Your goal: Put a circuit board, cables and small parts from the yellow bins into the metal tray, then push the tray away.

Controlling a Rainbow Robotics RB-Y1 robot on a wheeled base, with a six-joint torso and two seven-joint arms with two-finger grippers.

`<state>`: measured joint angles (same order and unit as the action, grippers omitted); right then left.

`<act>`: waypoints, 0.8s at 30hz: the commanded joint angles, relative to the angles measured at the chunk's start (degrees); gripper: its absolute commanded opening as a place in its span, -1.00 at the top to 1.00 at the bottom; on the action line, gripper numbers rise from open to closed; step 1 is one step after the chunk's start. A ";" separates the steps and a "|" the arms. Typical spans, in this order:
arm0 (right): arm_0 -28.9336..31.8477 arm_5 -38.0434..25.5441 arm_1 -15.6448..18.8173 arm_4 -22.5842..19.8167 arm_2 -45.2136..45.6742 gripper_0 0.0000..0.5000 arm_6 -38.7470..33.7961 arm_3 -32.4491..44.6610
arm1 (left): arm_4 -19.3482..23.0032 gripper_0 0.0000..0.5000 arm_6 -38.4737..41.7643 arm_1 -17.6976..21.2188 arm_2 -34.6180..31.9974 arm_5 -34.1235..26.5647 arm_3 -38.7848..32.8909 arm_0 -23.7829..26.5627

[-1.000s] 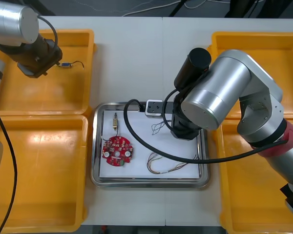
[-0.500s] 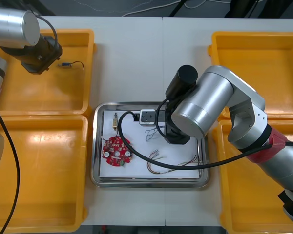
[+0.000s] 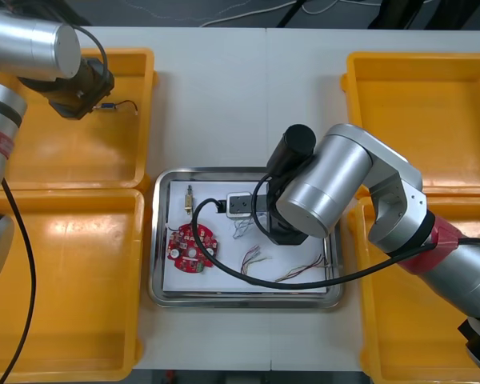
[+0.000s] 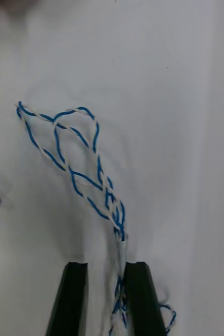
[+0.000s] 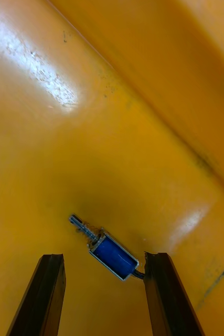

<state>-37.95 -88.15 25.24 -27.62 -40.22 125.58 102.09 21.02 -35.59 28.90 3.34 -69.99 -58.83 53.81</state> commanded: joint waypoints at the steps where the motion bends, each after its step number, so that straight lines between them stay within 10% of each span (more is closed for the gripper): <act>1: 0.33 1.05 2.01 -1.56 -0.91 -1.00 1.77 1.27 | 0.34 -0.78 5.80 -1.83 0.44 1.09 -0.50 3.32; 24: 0.25 -4.84 3.24 -4.72 6.91 -1.00 1.24 9.09 | -3.44 -0.78 7.82 -3.33 0.44 5.22 6.62 5.78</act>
<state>-37.93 -92.61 27.58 -31.63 -35.38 125.58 108.59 18.45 -31.55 26.41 3.34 -65.48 -51.88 56.45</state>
